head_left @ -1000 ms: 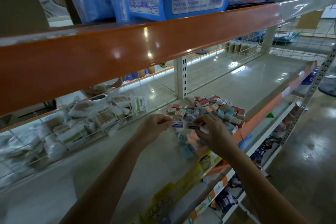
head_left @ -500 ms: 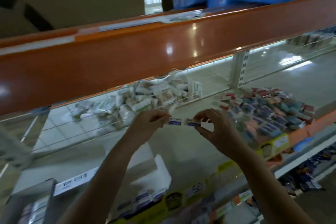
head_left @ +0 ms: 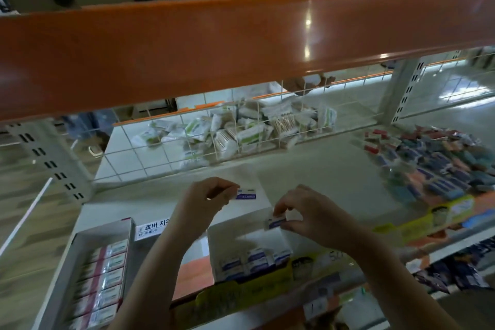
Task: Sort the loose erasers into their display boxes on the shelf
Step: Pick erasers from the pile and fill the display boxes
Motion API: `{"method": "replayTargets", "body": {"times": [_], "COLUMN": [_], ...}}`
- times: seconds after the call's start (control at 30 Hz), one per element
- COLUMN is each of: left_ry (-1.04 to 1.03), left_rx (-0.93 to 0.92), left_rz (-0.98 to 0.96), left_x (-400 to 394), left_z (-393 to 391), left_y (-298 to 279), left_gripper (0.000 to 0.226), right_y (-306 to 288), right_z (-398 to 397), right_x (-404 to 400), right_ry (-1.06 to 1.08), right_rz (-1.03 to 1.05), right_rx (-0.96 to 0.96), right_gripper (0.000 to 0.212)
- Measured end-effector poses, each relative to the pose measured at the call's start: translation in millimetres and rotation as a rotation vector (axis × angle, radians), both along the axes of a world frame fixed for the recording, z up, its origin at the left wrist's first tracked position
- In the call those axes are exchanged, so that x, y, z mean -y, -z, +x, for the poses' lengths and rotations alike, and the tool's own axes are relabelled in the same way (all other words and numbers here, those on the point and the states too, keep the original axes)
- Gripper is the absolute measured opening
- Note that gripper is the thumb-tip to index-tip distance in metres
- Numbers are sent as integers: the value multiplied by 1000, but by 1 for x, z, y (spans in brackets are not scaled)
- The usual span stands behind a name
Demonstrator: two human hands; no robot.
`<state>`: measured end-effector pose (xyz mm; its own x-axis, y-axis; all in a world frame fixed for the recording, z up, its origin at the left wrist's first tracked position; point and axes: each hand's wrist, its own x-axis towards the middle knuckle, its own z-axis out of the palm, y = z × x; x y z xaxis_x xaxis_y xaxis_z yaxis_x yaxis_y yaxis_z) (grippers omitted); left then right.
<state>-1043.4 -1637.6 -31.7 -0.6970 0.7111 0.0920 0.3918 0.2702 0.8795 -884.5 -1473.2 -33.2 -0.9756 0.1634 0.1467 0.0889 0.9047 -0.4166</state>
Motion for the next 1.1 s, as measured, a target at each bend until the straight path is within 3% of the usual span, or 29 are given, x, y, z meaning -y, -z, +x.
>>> {"method": "replayTargets", "body": {"times": [0.23,0.6,0.83,0.97,1.1], "left_ry": [85,173,192,185,188], "left_rx": [-179,-246,-257,-288,-336], "left_rz": [-144,-195,-241,-289,-341], "left_x": [2,3,3,1,-6], "left_z": [13,16,14,14,16], "left_y": [7,12,16,18,16], "left_gripper": [10,11,10,10,12], "right_y": [-2,11,21,20,10], "right_z": [-7,-14,-15,-16,-11], "right_x": [14,25,25,26,17], "right_ry": [-1,-1,1,-16,18], "right_rz": [136,294,404,404,203], "right_rx": [214,266,329,330,244], "right_gripper": [28,21,33,32,25]}}
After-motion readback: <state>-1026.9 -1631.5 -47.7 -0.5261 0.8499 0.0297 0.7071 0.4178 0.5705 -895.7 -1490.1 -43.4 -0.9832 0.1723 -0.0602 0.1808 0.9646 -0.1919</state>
